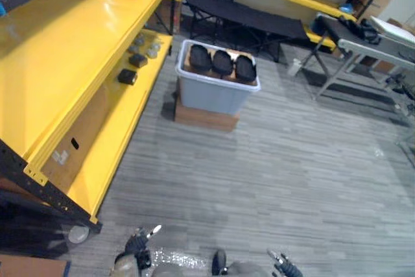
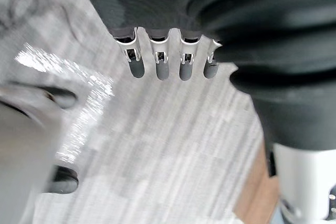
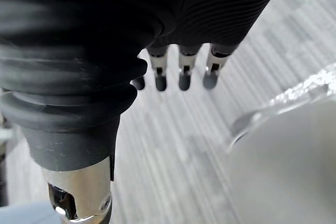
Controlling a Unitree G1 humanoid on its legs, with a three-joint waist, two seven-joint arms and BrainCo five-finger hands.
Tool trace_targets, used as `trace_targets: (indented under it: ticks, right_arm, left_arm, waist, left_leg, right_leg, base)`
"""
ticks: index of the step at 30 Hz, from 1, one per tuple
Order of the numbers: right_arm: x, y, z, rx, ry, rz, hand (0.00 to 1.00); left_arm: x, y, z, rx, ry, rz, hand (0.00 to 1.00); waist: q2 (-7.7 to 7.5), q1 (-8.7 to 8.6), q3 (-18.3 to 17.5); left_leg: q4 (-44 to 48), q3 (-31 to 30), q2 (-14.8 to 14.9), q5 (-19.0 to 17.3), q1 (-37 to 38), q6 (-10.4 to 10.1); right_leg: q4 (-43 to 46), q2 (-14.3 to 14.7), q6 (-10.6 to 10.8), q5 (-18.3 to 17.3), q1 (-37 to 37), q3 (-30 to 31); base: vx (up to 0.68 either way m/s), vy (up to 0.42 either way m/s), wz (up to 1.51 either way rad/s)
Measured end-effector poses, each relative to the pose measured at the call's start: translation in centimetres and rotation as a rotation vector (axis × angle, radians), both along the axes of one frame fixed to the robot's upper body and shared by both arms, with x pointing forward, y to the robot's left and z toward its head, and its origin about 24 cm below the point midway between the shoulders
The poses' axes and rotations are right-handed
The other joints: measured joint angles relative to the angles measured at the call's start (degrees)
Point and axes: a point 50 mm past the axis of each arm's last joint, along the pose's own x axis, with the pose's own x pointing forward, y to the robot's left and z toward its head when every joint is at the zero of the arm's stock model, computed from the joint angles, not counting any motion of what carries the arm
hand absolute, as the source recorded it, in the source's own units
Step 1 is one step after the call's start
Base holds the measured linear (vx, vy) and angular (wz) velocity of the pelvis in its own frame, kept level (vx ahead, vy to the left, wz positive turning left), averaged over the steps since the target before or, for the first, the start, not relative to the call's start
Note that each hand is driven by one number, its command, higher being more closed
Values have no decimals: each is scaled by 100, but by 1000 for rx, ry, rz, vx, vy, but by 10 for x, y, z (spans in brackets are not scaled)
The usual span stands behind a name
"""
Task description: Walk over and take plastic housings, then place them on the shelf
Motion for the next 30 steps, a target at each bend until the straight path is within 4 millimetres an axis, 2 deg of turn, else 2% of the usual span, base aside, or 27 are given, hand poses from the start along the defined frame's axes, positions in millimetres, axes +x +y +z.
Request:
trace_targets:
  ticks: [1, 2, 3, 4, 5, 6, 7, 8, 10, 11, 12, 13, 14, 15, 17, 18, 19, 21, 22, 23, 24, 25, 26, 27, 28, 29, 30]
  right_arm:
    - [-1, 0, 0, 0, 1, 0, 0]
    - [-2, -2, 0, -6, 1, 2, 0]
    - [0, -4, 1, -16, -6, 8, 0]
    - [2, -9, 2, -31, -14, 9, 0]
    - [4, -20, 5, -80, -21, 43, 0]
    - [8, -22, 7, -107, -31, 66, 0]
    - [10, -23, 8, -120, -41, 71, 0]
    - [23, -25, 10, -139, -75, 81, 0]
    - [55, -25, 19, -168, -162, 119, 0]
    - [76, -27, 26, -206, -220, 165, 0]
    - [96, -27, 36, -239, -283, 229, 0]
    - [104, -26, 39, -247, -309, 255, 0]
    - [117, -18, 46, -250, -354, 284, 0]
    - [129, -9, 50, -245, -384, 308, 0]
    - [137, -4, 53, -228, -392, 314, 0]
    - [136, -2, 51, -215, -377, 318, 0]
    - [124, -1, 41, -188, -316, 309, 0]
    - [99, -4, 27, -159, -207, 301, 0]
    - [70, -4, 15, -120, -105, 297, 0]
    - [61, -4, 11, -113, -74, 304, 0]
    - [45, -5, 7, -101, -28, 298, 0]
    - [41, -8, 6, -96, -27, 265, 0]
    - [38, -12, 6, -106, -19, 254, 0]
    - [33, -13, 6, -109, -7, 248, 0]
    - [25, -12, 4, -108, 12, 246, 0]
    - [11, -6, 1, -92, 38, 244, 0]
    - [8, -7, 2, -99, 38, 221, 0]
  left_arm:
    - [-5, 1, -1, -2, 13, 31, 0]
    - [-21, 3, -6, -25, 44, 136, 0]
    - [-38, 5, -10, -40, 83, 230, 0]
    - [-44, 2, -13, -54, 102, 264, 0]
    - [-55, -5, -17, -88, 136, 317, 0]
    - [-72, -14, -23, -140, 188, 382, 0]
    - [-79, -16, -25, -163, 205, 425, 0]
    - [-88, -17, -26, -183, 225, 476, 0]
    - [-100, -17, -27, -185, 244, 480, 0]
    - [-111, -18, -28, -188, 263, 464, 0]
    - [-126, -20, -29, -181, 300, 443, 0]
    - [-135, -21, -29, -182, 321, 444, 0]
    - [-146, -21, -29, -180, 349, 422, 0]
    - [-141, -16, -29, -170, 331, 396, 0]
    - [-124, -12, -28, -158, 294, 313, 0]
    - [-119, -5, -26, -130, 282, 252, 0]
    - [-103, 4, -22, -71, 232, 172, 0]
    - [-68, 8, -15, -30, 121, 85, 0]
    - [-25, 4, -2, -13, -46, 31, 0]
    - [-7, 2, 5, -16, -119, 22, 0]
    - [38, -7, 25, -27, -289, -7, 0]
    - [53, -11, 33, -29, -345, -12, 0]
    - [76, -16, 48, -37, -438, -15, 0]
    - [87, -19, 55, -39, -478, -15, 0]
    - [94, -22, 61, -38, -508, -15, 0]
    - [96, -20, 64, -31, -515, -13, 0]
    - [91, -24, 57, -46, -474, 11, 0]
  waist:
    - [14, -5, -7]
    - [54, 6, -30]
    - [95, 40, -41]
    - [253, 41, -11]
    - [414, 41, 20]
    - [480, 99, 75]
    - [451, 122, 90]
    - [417, 182, 110]
    - [323, 333, 166]
    - [358, 435, 169]
    - [459, 479, 185]
    - [476, 513, 179]
    - [362, 596, 166]
    - [170, 609, 126]
    - [-77, 624, 119]
    - [-162, 633, 101]
    - [-219, 603, 119]
    - [-195, 553, 135]
    - [-77, 415, 184]
    - [-24, 360, 175]
    - [70, 224, 148]
    - [94, 184, 162]
    - [116, 87, 175]
    - [113, 80, 173]
    - [82, 83, 168]
    - [-57, 96, 131]
    - [31, 91, 124]
  left_leg:
    - [112, 14, -10, -115, -9, -39]
    - [353, 105, -17, -329, -31, -198]
    - [1111, 304, 62, -423, -284, -387]
    - [1784, 368, 229, -408, -620, -415]
    - [2874, 341, 468, -117, -1091, -847]
    - [3317, 397, 485, -9, -1271, -740]
    - [3261, 426, 459, -123, -1346, -554]
    - [2869, 513, 362, -187, -1534, -436]
    - [1817, 486, 156, -15, -1850, -517]
    - [1000, 459, 139, 452, -2007, -563]
    - [248, 297, 207, 1072, -2018, -626]
    - [272, 343, 257, 1463, -1971, -617]
    - [479, 393, 179, 1524, -1928, -442]
    - [593, 413, 22, 1300, -1976, -344]
    - [708, 424, -101, 1101, -2081, -288]
    - [714, 463, -102, 1002, -2049, -283]
    - [664, 484, -106, 839, -1823, -230]
    - [505, 468, -123, 756, -1419, -161]
    - [272, 373, -82, 752, -979, -163]
    - [176, 306, -40, 753, -875, -165]
    - [1, 245, 131, 757, -757, -205]
    - [-49, 239, 187, 742, -722, -240]
    - [-67, 205, 305, 674, -692, -350]
    - [-50, 188, 358, 610, -649, -445]
    - [53, 168, 422, 479, -563, -568]
    - [273, 125, 436, 230, -468, -749]
    - [522, 18, 607, -66, -336, -951]
  right_leg:
    - [146, 2, -95, -70, -28, -12]
    - [441, 12, -255, -207, -61, -141]
    - [482, -4, -341, -579, 13, -219]
    - [461, 29, -217, -666, 28, -302]
    - [414, 75, -286, -753, 173, -330]
    - [361, -63, -262, -760, 385, -334]
    - [329, -142, -260, -762, 488, -330]
    - [146, -381, -256, -765, 683, -312]
    - [-77, -774, -216, -788, 896, -319]
    - [-176, -912, -81, -866, 1030, -330]
    - [-213, -947, 211, -1022, 1224, -338]
    - [-200, -969, 333, -1127, 1296, -328]
    - [-124, -1102, 262, -1300, 1427, -275]
    - [-52, -1237, 133, -1369, 1422, -235]
    - [409, -1373, 233, -1316, 1153, -75]
    - [982, -1429, 483, -1173, 852, 11]
    - [2125, -1529, 714, -1062, 337, 35]
    - [2602, -1495, 599, -1317, 107, -44]
    - [2150, -1259, 342, -1470, 82, -302]
    - [1858, -1113, 276, -1490, 17, -382]
    - [1105, -790, 203, -1384, -368, -460]
    - [806, -719, 161, -1230, -535, -470]
    - [259, -658, 75, -825, -802, -479]
    - [-47, -667, 34, -523, -907, -480]
    - [-422, -699, 24, -79, -931, -478]
    - [-626, -830, 52, 719, -864, -506]
    - [-178, -811, 26, 1007, -849, -697]
  base:
    - [285, -107, -21]
    - [333, -118, -34]
    - [307, -112, -34]
    - [244, -62, -15]
    - [171, -39, 5]
    - [171, -23, 15]
    - [73, -23, 22]
    - [-90, -29, 27]
    - [-220, -36, 13]
    - [-244, -7, 2]
    - [-150, 42, -2]
    - [127, 156, -5]
    - [360, 205, 3]
    - [404, 195, 15]
    - [340, 123, 13]
    - [443, 134, -9]
    - [413, 109, -9]
    - [410, 61, 10]
    - [390, 11, 29]
    - [209, -58, 34]
    - [-52, -79, 16]
    - [-218, -88, 6]
    - [-203, -48, -1]
    - [-147, -60, 4]
    - [1, -117, 11]
    - [181, -265, 16]
    - [233, -265, 13]
